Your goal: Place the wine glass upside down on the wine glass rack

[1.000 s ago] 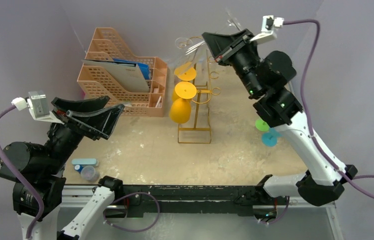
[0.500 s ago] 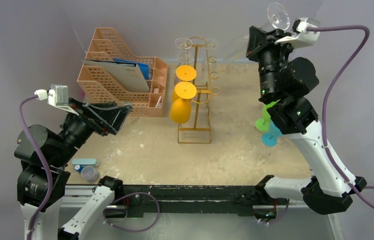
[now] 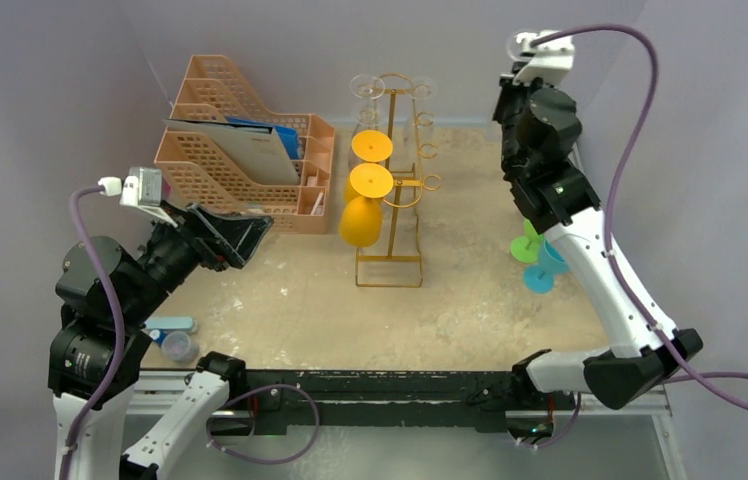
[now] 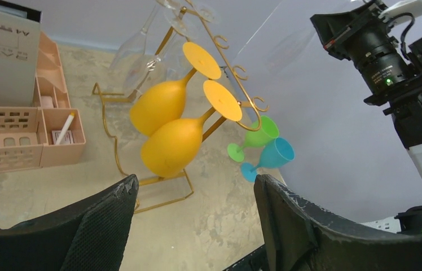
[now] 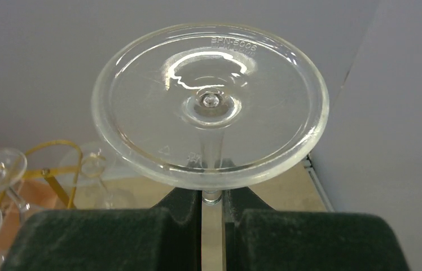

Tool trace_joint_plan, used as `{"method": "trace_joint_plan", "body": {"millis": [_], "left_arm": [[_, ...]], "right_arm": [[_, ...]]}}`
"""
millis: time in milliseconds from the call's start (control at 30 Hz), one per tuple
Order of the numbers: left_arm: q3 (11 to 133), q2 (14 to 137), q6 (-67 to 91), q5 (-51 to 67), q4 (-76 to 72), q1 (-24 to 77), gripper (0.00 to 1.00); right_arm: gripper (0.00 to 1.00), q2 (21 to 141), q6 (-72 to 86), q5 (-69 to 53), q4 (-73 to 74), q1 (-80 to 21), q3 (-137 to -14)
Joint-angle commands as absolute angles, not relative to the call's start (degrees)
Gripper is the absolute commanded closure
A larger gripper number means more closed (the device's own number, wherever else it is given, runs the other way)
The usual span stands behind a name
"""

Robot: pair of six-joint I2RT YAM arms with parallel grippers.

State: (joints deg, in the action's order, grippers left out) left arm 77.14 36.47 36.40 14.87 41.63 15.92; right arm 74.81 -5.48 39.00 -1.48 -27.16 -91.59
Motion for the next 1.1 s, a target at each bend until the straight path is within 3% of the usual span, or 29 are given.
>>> {"method": "trace_joint_plan", "body": {"millis": [0,300,667,900,1067], "left_arm": [[75.1,34.9,36.4,14.9,43.5,16.1,0.27],[70.3,31.1,36.1,15.9,44.1,16.1,0.27],[65.1,28.8,34.0,14.5,43.9,16.1,0.27],[64.2,31.3,33.3,16.5,43.4,16.1,0.27],[64.0,32.4,32.0,17.0,43.3,16.1,0.27]], "right_arm": [[1.00,75.8,-6.0,25.6,4.4,-25.0,-89.3],[1.00,75.0,-2.7,13.4,17.3,-23.0,-88.5],[1.00,79.2,-3.3,-6.9,22.3,-16.3,-91.1],[1.00,78.8,-13.7,-23.1,19.8,-13.2,-88.2],[1.00,83.3,-14.4,-27.9,20.9,-10.1,-91.9]]}}
